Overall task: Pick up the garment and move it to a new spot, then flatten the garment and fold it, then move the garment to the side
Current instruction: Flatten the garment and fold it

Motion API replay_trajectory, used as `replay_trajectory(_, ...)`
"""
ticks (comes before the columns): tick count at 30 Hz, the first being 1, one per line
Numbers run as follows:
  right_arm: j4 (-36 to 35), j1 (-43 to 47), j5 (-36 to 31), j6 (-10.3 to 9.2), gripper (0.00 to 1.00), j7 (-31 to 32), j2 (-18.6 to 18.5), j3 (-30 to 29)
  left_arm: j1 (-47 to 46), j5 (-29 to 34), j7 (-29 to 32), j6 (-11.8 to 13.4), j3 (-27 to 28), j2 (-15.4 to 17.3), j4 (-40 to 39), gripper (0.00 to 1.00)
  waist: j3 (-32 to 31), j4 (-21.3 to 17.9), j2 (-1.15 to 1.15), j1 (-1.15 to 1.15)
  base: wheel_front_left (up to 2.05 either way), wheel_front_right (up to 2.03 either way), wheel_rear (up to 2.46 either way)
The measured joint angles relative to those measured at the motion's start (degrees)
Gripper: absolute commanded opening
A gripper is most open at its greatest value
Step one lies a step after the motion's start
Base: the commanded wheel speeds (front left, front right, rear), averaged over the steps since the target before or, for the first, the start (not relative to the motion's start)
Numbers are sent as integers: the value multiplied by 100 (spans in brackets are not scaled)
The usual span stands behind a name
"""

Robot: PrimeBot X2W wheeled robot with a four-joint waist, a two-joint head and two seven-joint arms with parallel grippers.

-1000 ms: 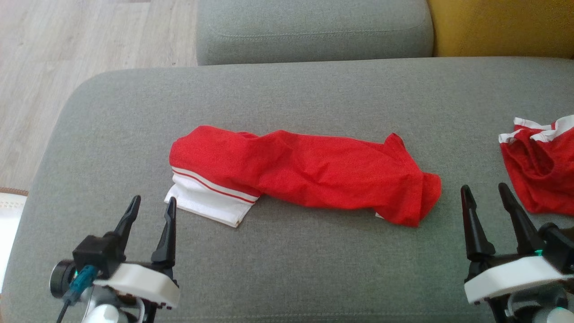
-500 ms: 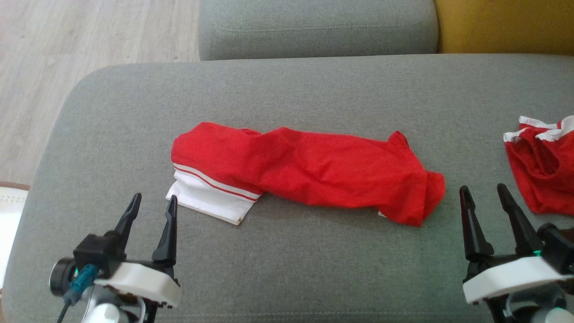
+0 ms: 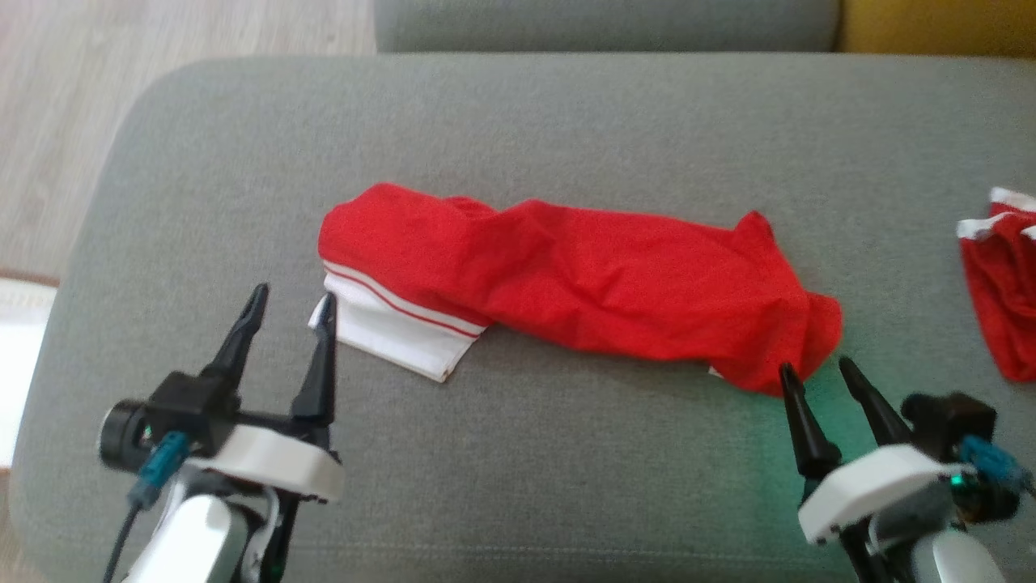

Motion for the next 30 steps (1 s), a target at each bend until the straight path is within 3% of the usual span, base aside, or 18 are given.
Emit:
replay_trajectory(8,1078,-866,172,0,98,-110,-103,155,-368,149,-1,-59,-115,-164,-22,100,414,181,0,0,0,0,0)
replay_trajectory(9,1176,-929,236,0,43,-108,-110,199,-411,174,-1,-59,-118,-198,-20,100,440,209,0,0,0,0,0)
replay_trajectory(10,1235,-972,314,0,0,-110,-135,272,-448,205,-2,-66,-119,-237,-19,100,472,249,0,0,0,0,0)
replay_trajectory(14,934,-953,371,0,0,-303,-270,346,-448,232,-4,-108,-93,-253,10,100,462,264,0,0,0,0,0)
replay_trajectory(23,-769,-458,399,0,0,-220,-485,-145,-419,311,-19,-108,91,-354,-12,100,384,202,0,0,0,0,0)
replay_trajectory(30,-1134,-593,511,0,0,96,-584,-350,-421,406,-26,-110,135,-411,-56,100,506,232,0,0,0,0,0)
